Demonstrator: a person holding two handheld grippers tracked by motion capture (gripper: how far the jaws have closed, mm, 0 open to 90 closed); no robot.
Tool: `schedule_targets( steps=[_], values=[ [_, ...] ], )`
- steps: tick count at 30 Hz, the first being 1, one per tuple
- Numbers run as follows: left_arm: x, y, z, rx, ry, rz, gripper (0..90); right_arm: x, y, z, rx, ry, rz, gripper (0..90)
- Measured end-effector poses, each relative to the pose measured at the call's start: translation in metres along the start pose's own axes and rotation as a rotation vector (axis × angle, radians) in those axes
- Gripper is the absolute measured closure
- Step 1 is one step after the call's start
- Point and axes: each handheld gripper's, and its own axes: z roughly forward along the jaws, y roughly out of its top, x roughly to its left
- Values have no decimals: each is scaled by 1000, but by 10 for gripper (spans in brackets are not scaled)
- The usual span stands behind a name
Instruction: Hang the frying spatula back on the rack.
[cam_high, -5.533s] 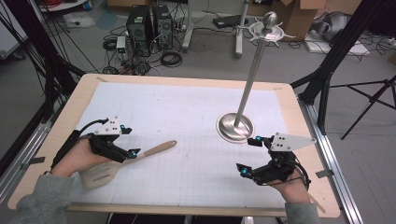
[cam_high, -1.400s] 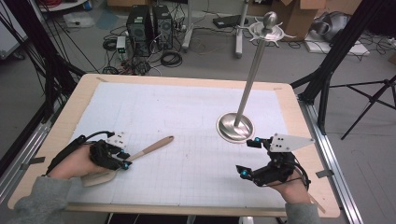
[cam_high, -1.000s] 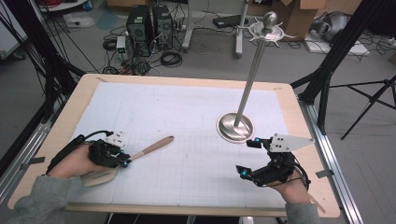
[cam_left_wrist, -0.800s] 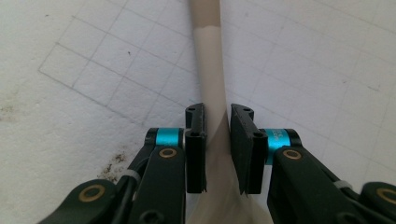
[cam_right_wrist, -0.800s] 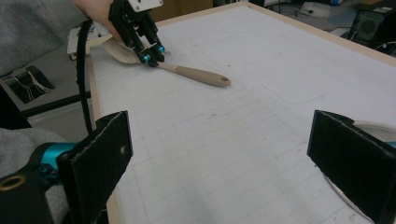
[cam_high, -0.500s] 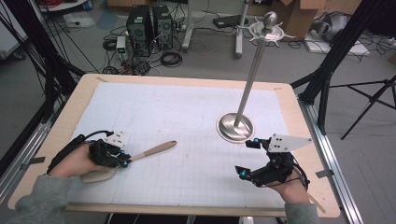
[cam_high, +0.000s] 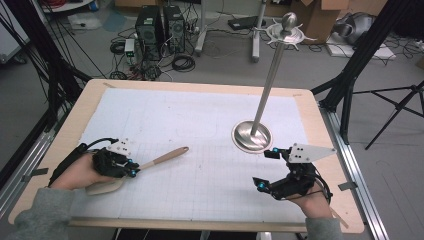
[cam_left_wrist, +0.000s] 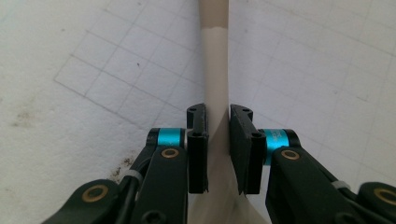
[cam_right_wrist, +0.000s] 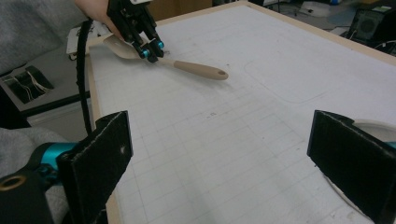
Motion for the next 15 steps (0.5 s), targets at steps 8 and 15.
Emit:
schedule_targets(
  steps=[8,15],
  values=[
    [-2,3,-5,-49,-25,26,771,0,0,-1,-1,-1,7,56],
    [-1,6,-12,-82,-23,18,771,-2,-4,-2,-1,-5,16,56]
  ],
)
